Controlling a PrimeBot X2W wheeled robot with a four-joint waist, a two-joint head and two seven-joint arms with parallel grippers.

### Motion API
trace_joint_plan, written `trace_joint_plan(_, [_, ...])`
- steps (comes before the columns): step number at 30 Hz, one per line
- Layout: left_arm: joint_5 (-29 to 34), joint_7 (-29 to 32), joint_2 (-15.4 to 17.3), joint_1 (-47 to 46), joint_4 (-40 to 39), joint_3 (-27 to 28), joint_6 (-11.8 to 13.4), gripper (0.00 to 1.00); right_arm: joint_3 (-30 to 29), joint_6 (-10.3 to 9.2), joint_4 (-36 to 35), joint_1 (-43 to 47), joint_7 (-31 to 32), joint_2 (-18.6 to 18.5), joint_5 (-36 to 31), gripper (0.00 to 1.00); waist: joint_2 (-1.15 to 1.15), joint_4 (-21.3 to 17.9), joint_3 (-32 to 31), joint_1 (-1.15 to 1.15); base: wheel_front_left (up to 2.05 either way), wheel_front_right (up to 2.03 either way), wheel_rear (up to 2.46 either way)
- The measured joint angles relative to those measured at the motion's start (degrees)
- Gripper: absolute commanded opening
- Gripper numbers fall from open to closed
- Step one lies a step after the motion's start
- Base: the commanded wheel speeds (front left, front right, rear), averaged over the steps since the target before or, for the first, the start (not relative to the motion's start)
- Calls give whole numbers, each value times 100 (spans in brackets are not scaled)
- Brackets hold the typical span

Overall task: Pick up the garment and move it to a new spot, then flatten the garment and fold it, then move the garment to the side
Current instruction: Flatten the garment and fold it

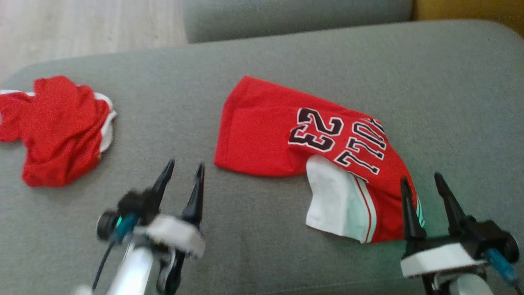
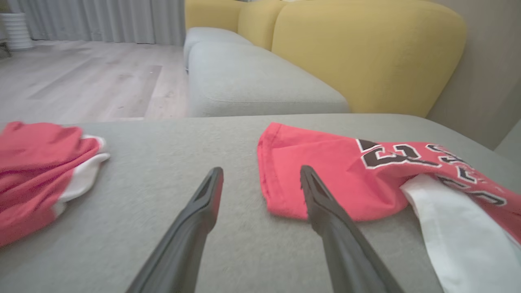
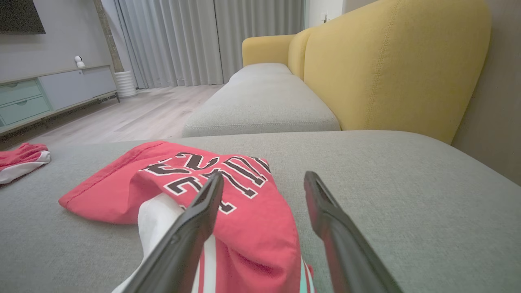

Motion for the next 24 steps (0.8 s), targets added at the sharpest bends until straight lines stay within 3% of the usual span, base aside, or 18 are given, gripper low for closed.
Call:
trace_joint_plan(7, [-424,63,-49,-1510,1680,-402,94,100,165,0,-45,-392,0,-1,124,100,0,-392,503,1,0,0,0])
trace_joint_plan(17, [-723,152,-92,-2312,3177,-381,177,100,135,0,-48,-507,0,-2,171,100,0,-877,928,1,0,0,0])
trace_joint_plan(18, [-733,152,-92,-2362,3241,-380,175,78,136,0,-49,-509,0,0,171,100,0,-888,934,0,0,0,0])
trace_joint_plan(19, [-749,149,-96,-2419,3304,-385,141,21,127,0,-48,-506,0,-2,171,100,0,-889,934,0,0,0,0])
trace_joint_plan(20, [-783,123,-93,-2458,3355,-403,64,0,122,0,-49,-506,0,-2,171,100,0,-885,930,0,0,0,0])
trace_joint_plan(24, [-955,76,-109,-2491,3431,-537,-34,0,114,0,-47,-506,0,-2,171,100,0,-816,883,0,0,0,0])
